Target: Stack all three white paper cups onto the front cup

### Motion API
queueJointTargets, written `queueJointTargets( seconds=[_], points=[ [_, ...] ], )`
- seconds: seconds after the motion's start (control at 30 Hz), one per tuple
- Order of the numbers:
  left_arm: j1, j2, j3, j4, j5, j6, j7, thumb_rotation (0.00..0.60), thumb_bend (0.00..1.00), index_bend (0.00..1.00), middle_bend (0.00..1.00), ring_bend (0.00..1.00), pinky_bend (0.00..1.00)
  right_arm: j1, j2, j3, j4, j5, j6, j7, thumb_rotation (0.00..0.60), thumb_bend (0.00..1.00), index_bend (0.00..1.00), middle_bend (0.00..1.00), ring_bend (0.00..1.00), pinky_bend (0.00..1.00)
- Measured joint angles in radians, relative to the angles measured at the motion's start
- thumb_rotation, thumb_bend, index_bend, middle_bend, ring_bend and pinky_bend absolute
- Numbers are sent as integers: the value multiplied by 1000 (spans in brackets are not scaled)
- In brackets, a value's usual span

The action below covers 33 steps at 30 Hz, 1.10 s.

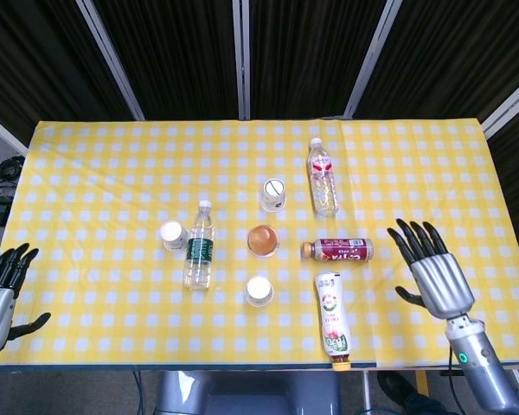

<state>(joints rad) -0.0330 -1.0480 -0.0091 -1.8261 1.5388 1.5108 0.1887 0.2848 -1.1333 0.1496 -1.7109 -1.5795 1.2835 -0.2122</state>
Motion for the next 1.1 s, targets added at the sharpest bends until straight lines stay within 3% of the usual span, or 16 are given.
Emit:
queueJointTargets(
  seconds=[0.27,0.43,0.63,1.1],
  points=[
    [-19,-16,-18,14,-54,-36,17,600,0,0,0,0,0,293,-5,128,63,129,-374,153,600,232,56,72,0,93],
    [-30,-17,-33,22,-96,-57,9,600,0,0,0,0,0,477,-102,183,198,259,-561,182,600,248,60,86,0,103],
    [-45,-16,-51,34,-152,-91,-2,600,0,0,0,0,0,621,-258,201,386,384,-670,146,600,250,78,98,0,120],
    [-72,-24,-78,58,-246,-138,6,600,0,0,0,0,0,816,-549,202,840,576,-843,113,600,250,91,116,21,131]
  ],
)
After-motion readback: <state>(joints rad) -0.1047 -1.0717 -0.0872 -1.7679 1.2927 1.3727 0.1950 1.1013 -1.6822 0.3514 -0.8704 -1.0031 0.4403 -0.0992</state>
